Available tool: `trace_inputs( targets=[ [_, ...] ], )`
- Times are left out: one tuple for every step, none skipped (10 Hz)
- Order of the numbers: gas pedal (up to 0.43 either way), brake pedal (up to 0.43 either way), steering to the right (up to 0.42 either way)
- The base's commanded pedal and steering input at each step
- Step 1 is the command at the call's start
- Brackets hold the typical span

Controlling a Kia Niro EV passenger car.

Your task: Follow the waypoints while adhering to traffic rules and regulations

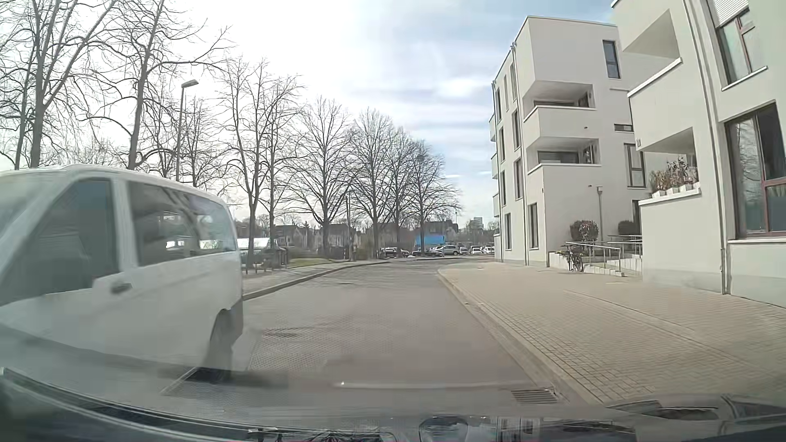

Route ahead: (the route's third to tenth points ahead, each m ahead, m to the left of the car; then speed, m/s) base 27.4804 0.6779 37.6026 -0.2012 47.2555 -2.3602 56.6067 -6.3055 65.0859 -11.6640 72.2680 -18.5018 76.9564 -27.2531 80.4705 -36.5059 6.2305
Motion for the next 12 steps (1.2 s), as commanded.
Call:
trace_inputs(
  targets=[
    [0.098,0.0,0.001],
    [0.098,0.0,-0.004],
    [0.098,0.0,-0.006],
    [0.098,0.0,-0.006],
    [0.098,0.0,-0.007],
    [0.098,0.0,-0.011],
    [0.098,0.0,-0.012],
    [0.11,0.0,-0.008],
    [0.11,0.0,-0.006],
    [0.11,0.0,-0.007],
    [0.11,0.0,-0.008],
    [0.11,0.0,-0.006]
  ],
)
